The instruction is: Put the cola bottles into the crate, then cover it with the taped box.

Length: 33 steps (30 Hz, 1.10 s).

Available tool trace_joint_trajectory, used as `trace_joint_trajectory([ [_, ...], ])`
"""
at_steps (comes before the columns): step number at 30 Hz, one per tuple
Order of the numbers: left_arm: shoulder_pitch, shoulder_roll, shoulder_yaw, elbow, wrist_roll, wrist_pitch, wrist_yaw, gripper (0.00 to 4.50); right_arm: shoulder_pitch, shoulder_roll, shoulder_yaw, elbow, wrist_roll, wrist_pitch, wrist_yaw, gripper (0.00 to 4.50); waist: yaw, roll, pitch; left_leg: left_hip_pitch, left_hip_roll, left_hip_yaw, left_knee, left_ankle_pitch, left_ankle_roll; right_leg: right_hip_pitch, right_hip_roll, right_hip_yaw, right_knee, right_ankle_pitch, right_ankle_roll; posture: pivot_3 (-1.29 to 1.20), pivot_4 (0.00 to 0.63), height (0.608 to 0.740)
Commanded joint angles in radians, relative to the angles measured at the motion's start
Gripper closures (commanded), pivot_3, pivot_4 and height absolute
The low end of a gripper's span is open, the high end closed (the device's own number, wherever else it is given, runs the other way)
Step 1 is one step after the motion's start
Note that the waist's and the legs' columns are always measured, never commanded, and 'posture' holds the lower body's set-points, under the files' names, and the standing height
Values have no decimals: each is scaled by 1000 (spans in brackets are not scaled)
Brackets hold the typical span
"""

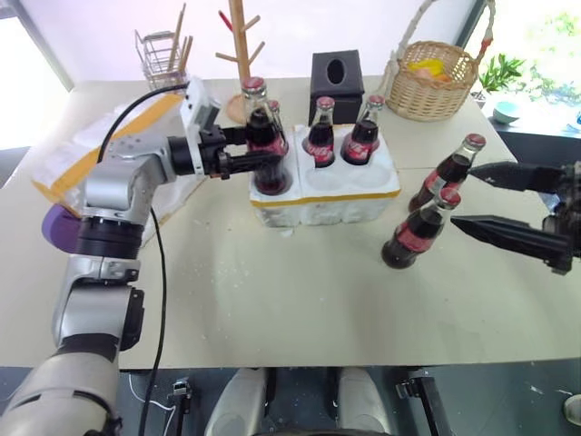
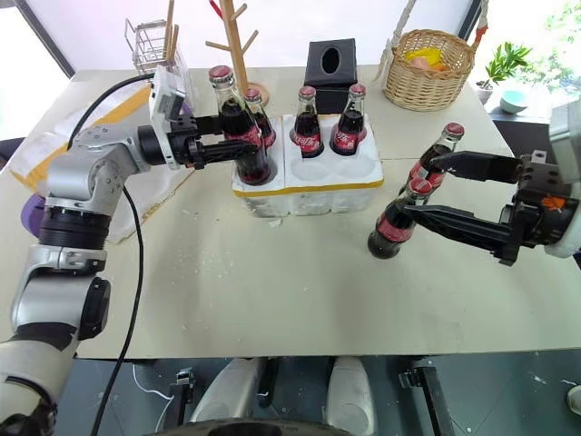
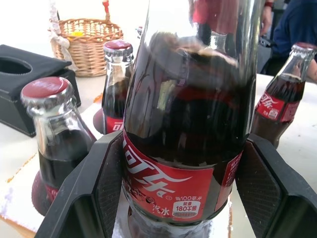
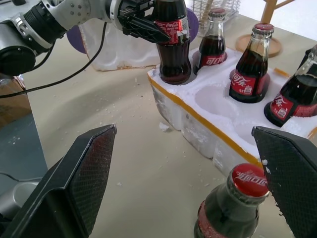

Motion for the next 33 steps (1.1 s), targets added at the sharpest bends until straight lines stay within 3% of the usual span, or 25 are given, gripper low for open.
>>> trace_joint_trajectory([
  [1, -10, -35, -2, 31, 49, -87, 39, 1862, 10, 14, -38, -23, 2, -23, -19, 0, 0, 0, 0, 0, 0, 0, 0, 0, 0, 0, 0, 0, 0, 0, 0, 0, 150, 734],
  [8, 13, -111, 11, 148, 107, -165, 119, 1862, 31, 17, -32, -21, -6, -36, -35, 0, -1, 0, 0, 0, 0, 0, 1, 0, 0, 0, 0, 0, 1, 0, 0, 0, 150, 734],
  [12, 35, -103, 19, 101, 79, -133, 78, 60, 46, 14, -37, -16, -23, -40, -34, 0, 0, 0, 0, 0, 0, 0, 2, 0, 0, 0, 0, 0, 1, 0, 0, 0, 150, 734],
  [19, 33, 30, 117, -110, -82, 132, 9, 60, 157, 56, -162, -18, -69, -20, -42, 0, -2, 0, 0, 0, 0, -1, 2, 0, 0, 1, 1, 0, 2, 1, 0, 0, 150, 734],
  [24, 11, 184, 197, -271, -297, 412, -92, 60, 317, 160, -225, -73, -140, -44, -58, 0, -2, 0, 0, 1, 0, -1, 2, 0, 0, 1, 1, 0, 4, 1, 0, 0, 150, 734],
  [27, 37, 232, 197, -380, -385, 508, -127, 60, 373, 253, -155, -107, -193, -93, -117, 0, 0, 0, -1, 2, 0, -1, 3, 0, 0, 2, 1, 0, 4, 1, 0, 0, 150, 734],
  [33, 198, 272, 77, -570, -335, 434, -179, 60, 341, 425, 113, -116, -350, -226, -264, 0, -5, 2, -1, 17, 1, 0, -1, -1, -2, 15, 1, 4, 0, -2, -4, 0, 150, 734],
])
